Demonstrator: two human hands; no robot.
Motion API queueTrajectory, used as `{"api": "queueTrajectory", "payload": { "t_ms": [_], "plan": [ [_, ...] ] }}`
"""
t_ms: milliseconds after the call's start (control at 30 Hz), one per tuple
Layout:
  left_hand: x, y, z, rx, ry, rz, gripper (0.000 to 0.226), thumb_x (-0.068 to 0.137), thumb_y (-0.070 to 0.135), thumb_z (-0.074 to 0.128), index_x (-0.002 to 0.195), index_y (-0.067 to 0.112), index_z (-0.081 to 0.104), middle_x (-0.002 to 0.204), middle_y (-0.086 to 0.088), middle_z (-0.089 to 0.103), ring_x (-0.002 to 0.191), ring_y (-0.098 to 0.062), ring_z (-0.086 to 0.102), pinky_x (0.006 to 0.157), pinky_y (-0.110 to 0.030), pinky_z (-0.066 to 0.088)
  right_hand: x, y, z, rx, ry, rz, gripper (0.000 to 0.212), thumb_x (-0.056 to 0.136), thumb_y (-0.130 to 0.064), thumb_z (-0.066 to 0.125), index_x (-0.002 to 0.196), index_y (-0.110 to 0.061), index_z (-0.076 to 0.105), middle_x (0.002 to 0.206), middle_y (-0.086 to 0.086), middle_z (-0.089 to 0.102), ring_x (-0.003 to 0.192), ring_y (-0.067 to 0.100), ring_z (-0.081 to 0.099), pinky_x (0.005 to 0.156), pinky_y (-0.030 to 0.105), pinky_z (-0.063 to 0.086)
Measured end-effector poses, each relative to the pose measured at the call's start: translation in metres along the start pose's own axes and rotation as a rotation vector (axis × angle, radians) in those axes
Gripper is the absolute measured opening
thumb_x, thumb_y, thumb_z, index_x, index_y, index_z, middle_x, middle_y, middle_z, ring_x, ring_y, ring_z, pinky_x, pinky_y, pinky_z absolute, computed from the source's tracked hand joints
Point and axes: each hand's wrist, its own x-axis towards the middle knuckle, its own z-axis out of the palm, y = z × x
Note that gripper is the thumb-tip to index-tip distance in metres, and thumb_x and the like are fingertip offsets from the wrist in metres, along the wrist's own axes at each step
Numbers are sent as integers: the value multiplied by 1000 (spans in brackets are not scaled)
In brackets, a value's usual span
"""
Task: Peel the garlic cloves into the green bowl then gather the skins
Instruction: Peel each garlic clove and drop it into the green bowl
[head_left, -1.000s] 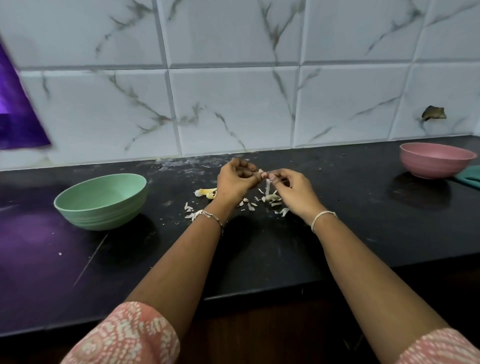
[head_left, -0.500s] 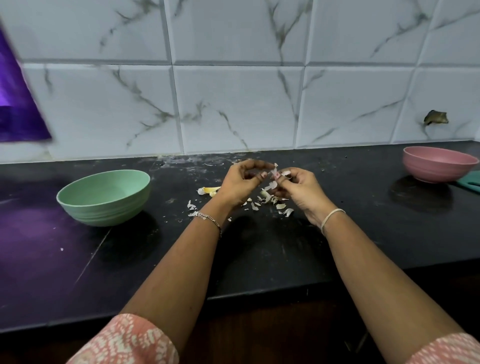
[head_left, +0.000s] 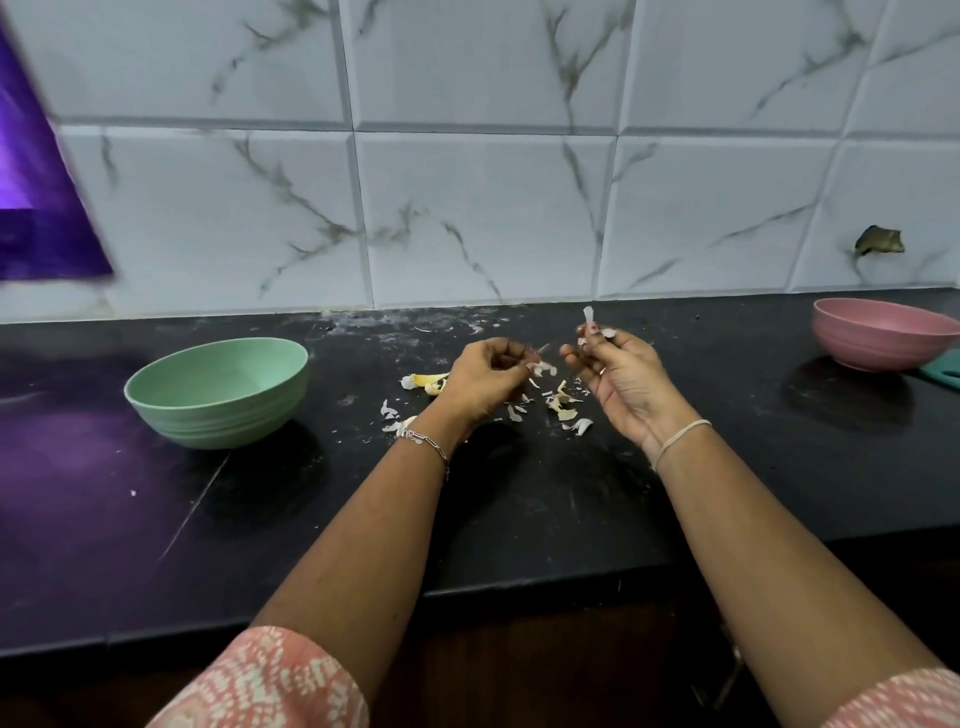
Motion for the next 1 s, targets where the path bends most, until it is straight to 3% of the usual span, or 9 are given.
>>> {"api": "queueTrajectory", "payload": {
  "t_ms": [67, 133, 300, 400, 500, 567, 700, 833, 1000],
  "plan": [
    [1, 0, -1, -18, 28, -5, 19, 94, 2, 55, 87, 15, 67, 70, -2, 58, 59, -11, 53, 68, -32, 53, 3, 1, -3, -140, 61, -63, 9, 94, -9, 60, 87, -8, 64, 75, 1, 63, 68, 11, 62, 61, 17, 53],
    [0, 1, -1, -41, 10, 0, 22, 97, 1, 50, 92, 13, 67, 67, 2, 56, 58, -9, 52, 62, -26, 52, 5, 9, -7, -536, 83, -153, 4, 90, -16, 68, 90, -12, 66, 80, 0, 63, 68, 8, 55, 59, 13, 48],
    [-2, 2, -1, -95, 30, 6, 28, 89, -2, 63, 115, 4, 57, 71, 2, 58, 61, -13, 57, 65, -31, 53, 6, 20, -11, -1392, -53, -292, 32, 92, -27, 63, 123, -20, 65, 111, 1, 57, 94, 17, 59, 86, 27, 45],
    [-3, 1, -4, -121, 77, 15, 35, 80, -3, 73, 104, 10, 51, 77, -6, 62, 66, -16, 60, 65, -31, 54, 0, 17, -8, -1429, -23, -313, 26, 97, -33, 54, 110, -19, 71, 105, 2, 59, 98, 20, 58, 84, 33, 46],
    [-3, 1, -5, -137, 89, 15, 37, 76, -6, 75, 93, 12, 47, 76, -7, 65, 64, -15, 61, 62, -28, 54, 0, 15, -6, -1442, 44, -423, 11, 86, -31, 71, 86, -20, 72, 87, -2, 61, 85, 20, 59, 70, 29, 44],
    [-2, 2, -5, -110, 105, 22, 38, 74, -5, 77, 90, 12, 47, 77, -8, 67, 65, -14, 63, 62, -27, 54, 2, 14, -6, -1417, 69, -434, 18, 74, -29, 82, 75, -23, 65, 81, -4, 59, 78, 17, 57, 68, 29, 43],
    [1, 1, -5, 55, 157, 69, 28, 72, 4, 82, 81, 15, 58, 81, -4, 68, 69, -13, 63, 74, -31, 57, 3, 17, -6, -1288, 55, -412, 8, 82, -26, 75, 82, -20, 70, 86, -1, 63, 78, 16, 58, 71, 29, 46],
    [2, 0, -2, 152, 116, 107, 21, 78, 7, 78, 79, 24, 66, 82, 4, 70, 75, -15, 64, 83, -38, 57, 3, 19, -2, -1122, -54, -296, 31, 95, -43, 54, 78, -23, 70, 85, 3, 65, 80, 18, 60, 74, 34, 46],
    [-2, 4, -1, 245, 90, 166, 22, 80, 4, 75, 93, 21, 70, 81, 7, 69, 78, -14, 66, 80, -26, 56, 4, 24, -4, -1071, -89, -303, 24, 84, -41, 72, 84, -16, 71, 80, -4, 69, 73, 11, 63, 69, 30, 51]
  ]
}}
